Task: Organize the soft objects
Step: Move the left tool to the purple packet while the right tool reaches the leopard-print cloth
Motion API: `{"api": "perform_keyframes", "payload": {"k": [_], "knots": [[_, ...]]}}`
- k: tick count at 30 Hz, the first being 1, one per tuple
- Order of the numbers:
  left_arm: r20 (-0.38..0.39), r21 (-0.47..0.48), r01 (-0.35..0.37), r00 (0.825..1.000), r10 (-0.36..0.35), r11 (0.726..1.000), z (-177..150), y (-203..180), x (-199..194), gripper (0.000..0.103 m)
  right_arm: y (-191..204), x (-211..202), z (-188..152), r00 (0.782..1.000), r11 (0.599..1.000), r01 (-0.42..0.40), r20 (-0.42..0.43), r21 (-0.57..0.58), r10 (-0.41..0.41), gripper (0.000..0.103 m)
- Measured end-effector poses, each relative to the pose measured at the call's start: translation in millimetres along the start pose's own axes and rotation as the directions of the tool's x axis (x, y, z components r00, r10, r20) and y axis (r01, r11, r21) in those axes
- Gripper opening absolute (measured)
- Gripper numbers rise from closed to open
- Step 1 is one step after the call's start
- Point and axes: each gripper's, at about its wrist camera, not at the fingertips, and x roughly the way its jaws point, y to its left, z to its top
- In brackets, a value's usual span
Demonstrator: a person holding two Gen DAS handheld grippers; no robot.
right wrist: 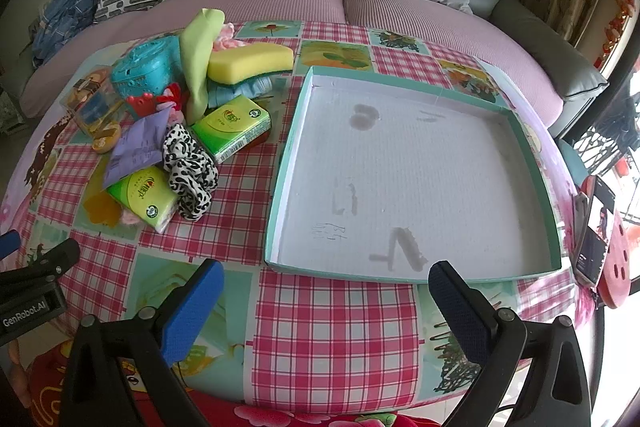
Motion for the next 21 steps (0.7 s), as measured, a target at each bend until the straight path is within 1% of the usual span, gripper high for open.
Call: {"api": "perform_keyframes", "payload": {"k": [4,6,8,9,11,12,14,19,21], "knots": [[-0.006,-0.012,0.027,1.0,-0.027,1.0,2,3,1,0.103,1,1,0,1.0,1.0,0.001,-0.004,-0.005,-0.001,0.103],[-0.01,-0.021,0.059,0.998,-0.059,0.998,3,5,2,0.103,1,1,0,1.0,1.0,-0.002,-0.007,-0.008,0.002,0.103],[-0.022,-0.033,0.099,0.995,-0.1,0.995,5,8,5,0.103,1,0,2,1.0,1.0,-0.021,-0.007,-0.013,0.021,0.103],[-0.029,-0.046,0.131,0.991,-0.132,0.99,8,11,8,0.103,3,-1,4,0.999,0.999,-0.031,-0.006,-0.018,0.031,0.103],[-0.027,-0.061,0.181,0.983,-0.183,0.982,14,14,10,0.103,6,-3,9,0.997,0.997,-0.074,0.004,-0.029,0.074,0.103],[-0.017,-0.072,0.21,0.977,-0.211,0.975,19,16,10,0.103,7,-4,11,0.995,0.995,-0.095,0.005,-0.031,0.096,0.103],[0.016,-0.09,0.238,0.971,-0.237,0.967,27,20,9,0.103,11,-4,18,0.99,0.99,-0.139,0.013,-0.034,0.139,0.103],[0.076,-0.114,0.249,0.967,-0.241,0.962,47,29,11,0.103,27,3,37,0.98,0.978,-0.196,0.029,-0.066,0.198,0.103],[0.1,-0.113,0.262,0.963,-0.251,0.959,54,31,12,0.103,33,9,43,0.975,0.973,-0.219,0.029,-0.073,0.222,0.103]]}}
